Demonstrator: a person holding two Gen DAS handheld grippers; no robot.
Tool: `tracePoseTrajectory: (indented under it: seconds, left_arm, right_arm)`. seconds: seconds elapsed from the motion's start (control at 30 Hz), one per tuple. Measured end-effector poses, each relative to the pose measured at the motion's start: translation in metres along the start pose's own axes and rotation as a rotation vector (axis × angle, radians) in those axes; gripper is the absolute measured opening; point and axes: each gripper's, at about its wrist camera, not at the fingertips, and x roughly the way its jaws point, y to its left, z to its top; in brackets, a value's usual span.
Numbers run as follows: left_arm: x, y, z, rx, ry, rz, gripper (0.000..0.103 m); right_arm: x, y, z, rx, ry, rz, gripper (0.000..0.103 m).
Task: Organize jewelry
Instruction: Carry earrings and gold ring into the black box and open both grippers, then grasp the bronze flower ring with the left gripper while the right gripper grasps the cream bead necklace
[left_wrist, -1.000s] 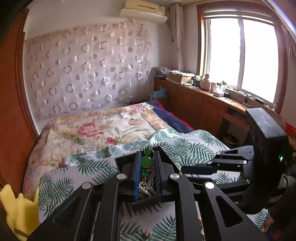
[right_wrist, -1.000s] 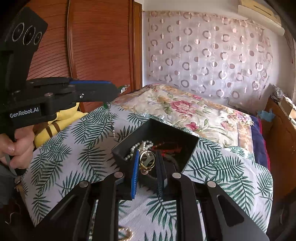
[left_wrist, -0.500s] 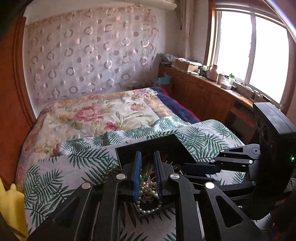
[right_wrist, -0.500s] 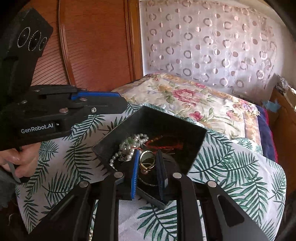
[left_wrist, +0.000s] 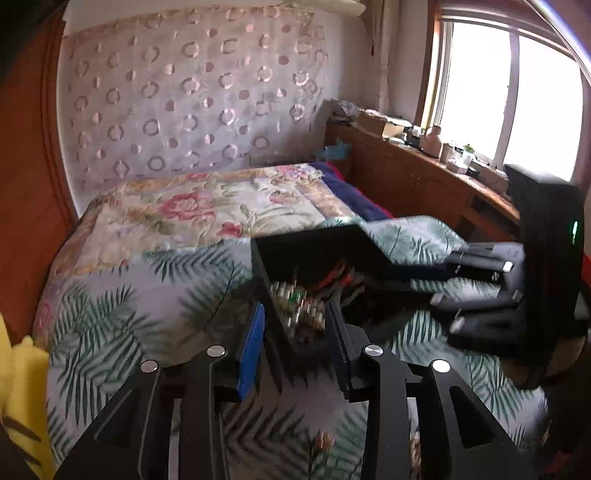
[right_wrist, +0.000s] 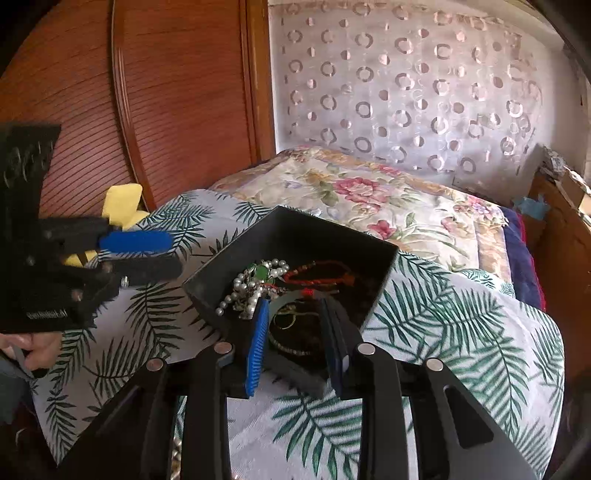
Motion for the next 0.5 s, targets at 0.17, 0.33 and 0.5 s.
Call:
tracePoseTrajectory:
  seconds: [0.17, 0.33, 0.5]
  left_arm:
    - [-0.005, 0.004, -0.033, -0.014, 0.049, 0.009, 0.034]
    - [-0.001, 0.002, -0.058, -0.016, 0.111, -0.001, 0.034]
    - [0.003, -0.005, -0.066, -0.005, 0.145, -0.013, 0.034]
  right_arm:
    - [-0.023, 0.009, -0.023, 0.022, -0.008, -0.002, 0.031]
    - [-0.036, 0.025, -0.051, 0.026, 0.018, -0.002, 0.031]
    - [-0.042, 0.04, -0.075, 0.037, 0.048, 0.011, 0.034]
